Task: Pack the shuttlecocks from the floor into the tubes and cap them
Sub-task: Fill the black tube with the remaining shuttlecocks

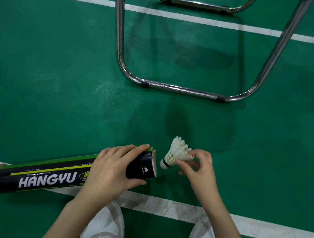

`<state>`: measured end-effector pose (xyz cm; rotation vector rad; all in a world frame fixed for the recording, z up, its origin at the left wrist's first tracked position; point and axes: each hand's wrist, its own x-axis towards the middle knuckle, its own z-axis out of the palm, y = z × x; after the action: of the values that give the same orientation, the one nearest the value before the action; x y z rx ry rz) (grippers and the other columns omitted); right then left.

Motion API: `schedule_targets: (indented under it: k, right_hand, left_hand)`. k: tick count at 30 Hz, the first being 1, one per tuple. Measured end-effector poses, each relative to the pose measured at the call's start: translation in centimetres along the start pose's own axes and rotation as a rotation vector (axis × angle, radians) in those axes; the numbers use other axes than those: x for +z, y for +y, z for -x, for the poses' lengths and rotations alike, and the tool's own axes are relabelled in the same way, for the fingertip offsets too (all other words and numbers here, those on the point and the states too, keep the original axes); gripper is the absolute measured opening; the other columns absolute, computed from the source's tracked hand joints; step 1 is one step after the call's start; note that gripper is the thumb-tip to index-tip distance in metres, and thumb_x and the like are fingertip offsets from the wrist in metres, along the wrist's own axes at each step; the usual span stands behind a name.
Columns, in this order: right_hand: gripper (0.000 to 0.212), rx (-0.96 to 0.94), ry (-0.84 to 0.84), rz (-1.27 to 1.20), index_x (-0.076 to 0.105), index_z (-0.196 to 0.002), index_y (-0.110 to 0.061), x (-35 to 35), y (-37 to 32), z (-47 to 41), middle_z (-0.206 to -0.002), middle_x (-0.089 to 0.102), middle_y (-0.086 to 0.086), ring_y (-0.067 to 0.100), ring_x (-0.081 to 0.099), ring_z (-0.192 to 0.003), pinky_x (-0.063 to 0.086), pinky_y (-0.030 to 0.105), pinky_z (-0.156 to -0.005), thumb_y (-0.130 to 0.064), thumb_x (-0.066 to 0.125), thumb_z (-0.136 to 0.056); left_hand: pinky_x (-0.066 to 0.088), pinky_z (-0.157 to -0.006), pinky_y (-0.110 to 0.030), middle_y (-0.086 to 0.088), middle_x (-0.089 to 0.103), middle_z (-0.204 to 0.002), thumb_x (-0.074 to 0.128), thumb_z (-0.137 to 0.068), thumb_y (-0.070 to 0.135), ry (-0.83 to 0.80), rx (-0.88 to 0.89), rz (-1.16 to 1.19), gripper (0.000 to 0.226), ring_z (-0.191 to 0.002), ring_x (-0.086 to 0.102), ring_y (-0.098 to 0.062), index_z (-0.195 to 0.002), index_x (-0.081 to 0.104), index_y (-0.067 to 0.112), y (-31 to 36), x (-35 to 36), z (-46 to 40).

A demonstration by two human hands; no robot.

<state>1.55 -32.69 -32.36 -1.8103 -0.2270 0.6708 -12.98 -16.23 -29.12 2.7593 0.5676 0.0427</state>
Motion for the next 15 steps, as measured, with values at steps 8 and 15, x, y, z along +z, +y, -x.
schedule_targets:
  k: [8, 15]
  right_hand:
    - [0.021, -0.028, 0.141, -0.012, 0.065, -0.061, -0.028, -0.7, -1.2, 1.8, -0.102, 0.047, -0.015, -0.006, 0.05, -0.092, 0.041, 0.008, -0.074, -0.014, 0.076, -0.072]
    - [0.017, 0.0, 0.104, -0.051, 0.067, -0.068, -0.035, -0.1, -3.1, 3.1, -0.089, 0.059, -0.006, -0.003, 0.055, -0.087, 0.038, 0.005, -0.08, -0.021, 0.076, -0.07]
  left_hand:
    - [0.045, -0.083, -0.038, 0.008, 0.063, -0.113, 0.079, -0.055, 0.054, 0.006, -0.014, -0.004, 0.086, -0.099, 0.06, -0.021, -0.131, 0.042, 0.036, 1.1, 0.4, -0.6]
    - [0.047, -0.079, -0.038, 0.005, 0.064, -0.109, 0.081, -0.052, 0.052, 0.024, 0.008, -0.011, 0.087, -0.095, 0.062, -0.023, -0.129, 0.045, 0.033, 1.9, 0.5, -0.7]
